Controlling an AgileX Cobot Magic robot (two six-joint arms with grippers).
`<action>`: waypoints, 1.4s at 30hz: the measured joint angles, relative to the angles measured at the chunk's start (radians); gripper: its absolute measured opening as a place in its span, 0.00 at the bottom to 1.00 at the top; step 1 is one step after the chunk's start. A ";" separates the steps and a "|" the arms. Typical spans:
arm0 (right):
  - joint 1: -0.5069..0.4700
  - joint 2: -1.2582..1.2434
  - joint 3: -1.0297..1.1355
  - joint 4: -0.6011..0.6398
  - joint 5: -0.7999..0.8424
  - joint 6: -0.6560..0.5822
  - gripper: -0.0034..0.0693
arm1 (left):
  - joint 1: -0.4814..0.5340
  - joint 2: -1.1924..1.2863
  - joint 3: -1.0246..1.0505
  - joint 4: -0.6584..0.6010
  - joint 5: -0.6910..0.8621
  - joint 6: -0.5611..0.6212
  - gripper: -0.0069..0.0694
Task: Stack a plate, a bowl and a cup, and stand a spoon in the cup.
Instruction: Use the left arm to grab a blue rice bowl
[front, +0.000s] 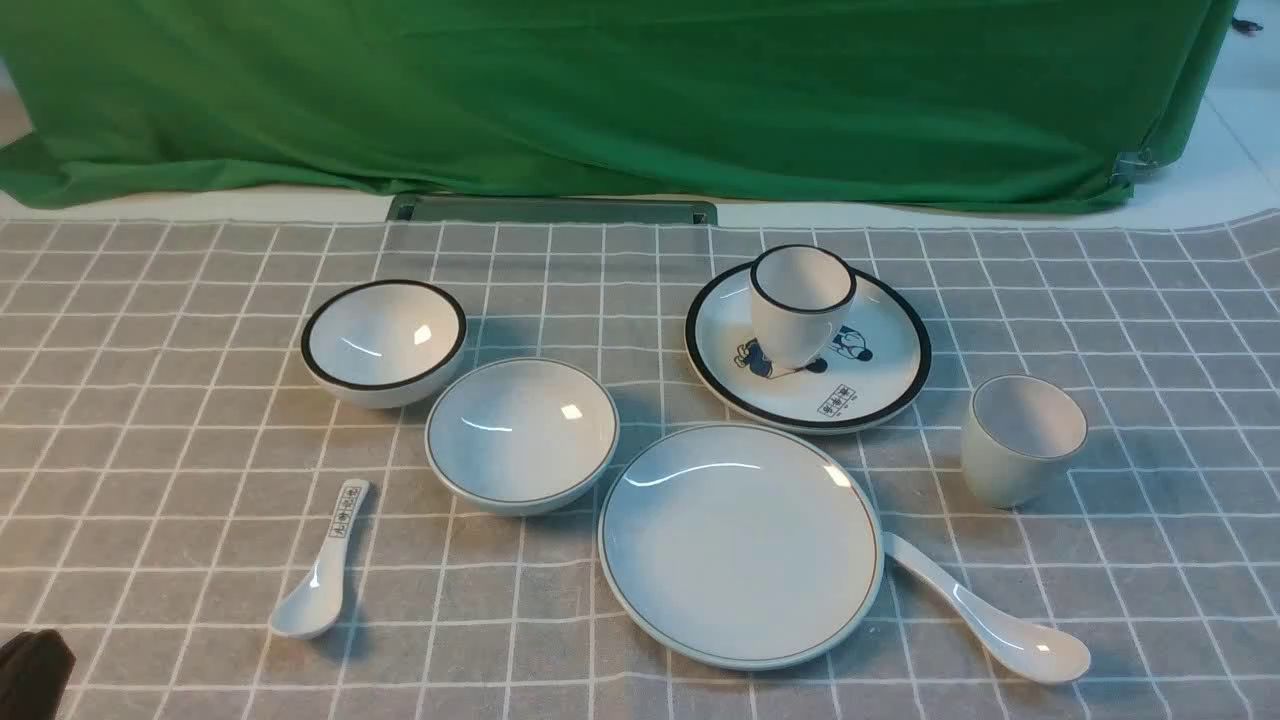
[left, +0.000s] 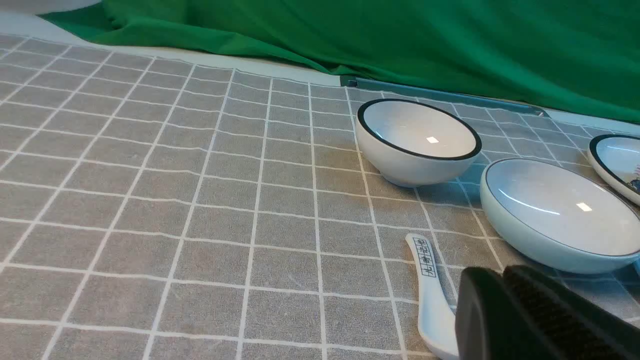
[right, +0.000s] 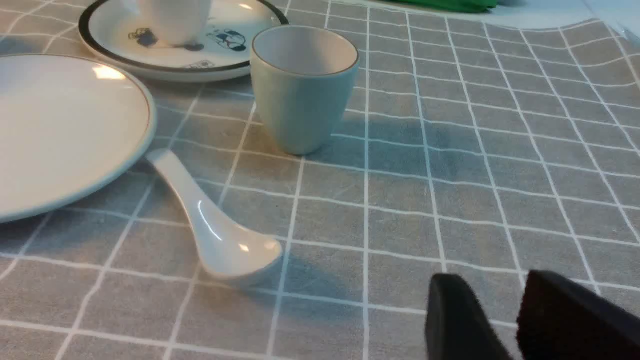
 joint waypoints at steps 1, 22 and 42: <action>0.000 0.000 0.000 0.000 0.000 0.000 0.38 | 0.000 0.000 0.000 0.000 0.000 0.000 0.11; 0.000 0.000 0.000 0.000 0.000 0.000 0.38 | 0.000 0.000 0.000 0.004 0.000 0.005 0.11; 0.000 0.000 0.000 0.000 0.000 0.000 0.38 | -0.035 0.016 -0.106 -0.164 -0.178 -0.355 0.11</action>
